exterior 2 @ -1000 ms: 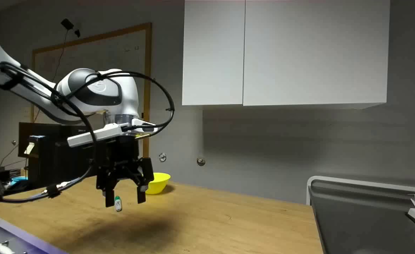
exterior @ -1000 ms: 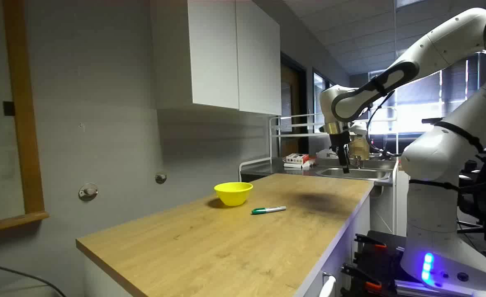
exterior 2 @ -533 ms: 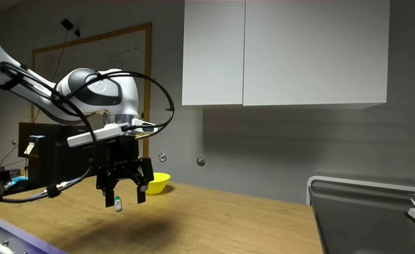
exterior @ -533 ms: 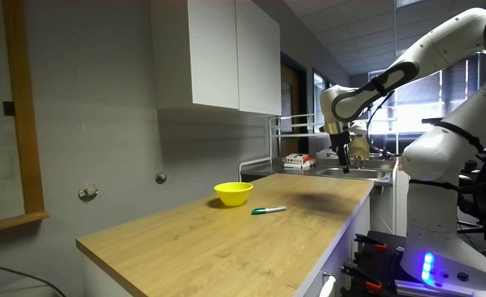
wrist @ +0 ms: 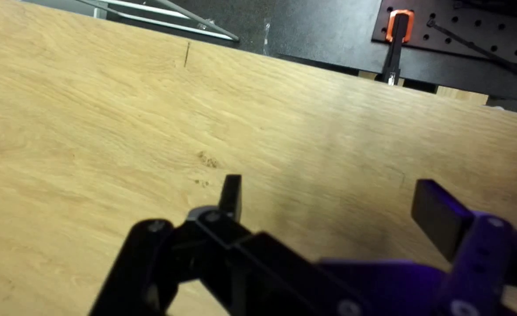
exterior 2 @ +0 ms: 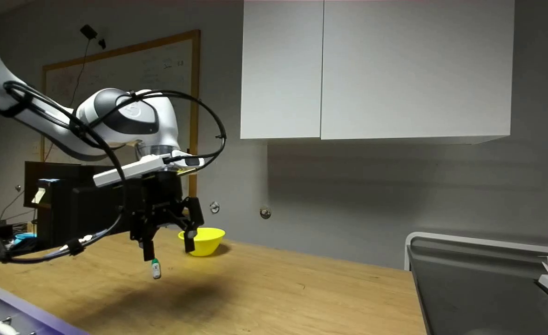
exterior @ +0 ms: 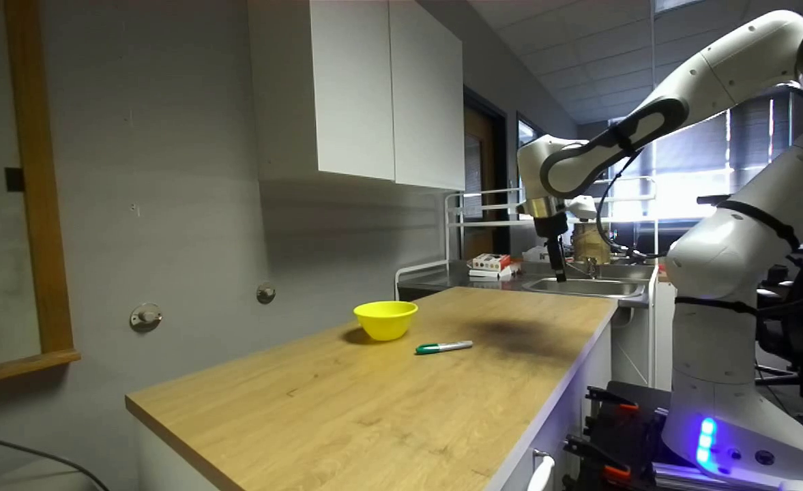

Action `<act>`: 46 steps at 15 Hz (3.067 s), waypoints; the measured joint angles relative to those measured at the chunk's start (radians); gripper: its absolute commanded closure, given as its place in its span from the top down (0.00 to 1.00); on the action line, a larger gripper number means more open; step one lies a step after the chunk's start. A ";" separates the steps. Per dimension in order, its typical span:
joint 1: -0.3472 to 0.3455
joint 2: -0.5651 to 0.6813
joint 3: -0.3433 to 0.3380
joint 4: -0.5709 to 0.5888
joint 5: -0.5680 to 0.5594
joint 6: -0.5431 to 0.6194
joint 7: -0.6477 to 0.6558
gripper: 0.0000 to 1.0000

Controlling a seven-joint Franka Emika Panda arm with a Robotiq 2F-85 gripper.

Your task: Put the pen in the bowl

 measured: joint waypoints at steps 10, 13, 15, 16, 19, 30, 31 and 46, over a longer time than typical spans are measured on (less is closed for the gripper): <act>0.240 0.190 0.206 0.236 0.002 -0.017 0.040 1.00; 0.303 0.256 0.193 0.307 0.041 0.025 -0.049 1.00; 0.331 0.297 0.170 0.341 0.092 0.071 -0.137 1.00; 0.342 0.319 0.154 0.355 0.124 0.098 -0.188 1.00; 0.364 0.393 0.108 0.389 0.234 0.149 -0.355 1.00; 0.361 0.703 0.126 0.594 0.368 0.057 -0.601 1.00; 0.357 0.728 0.133 0.612 0.364 0.049 -0.601 1.00; 0.296 0.835 0.158 0.570 0.254 0.186 -0.469 1.00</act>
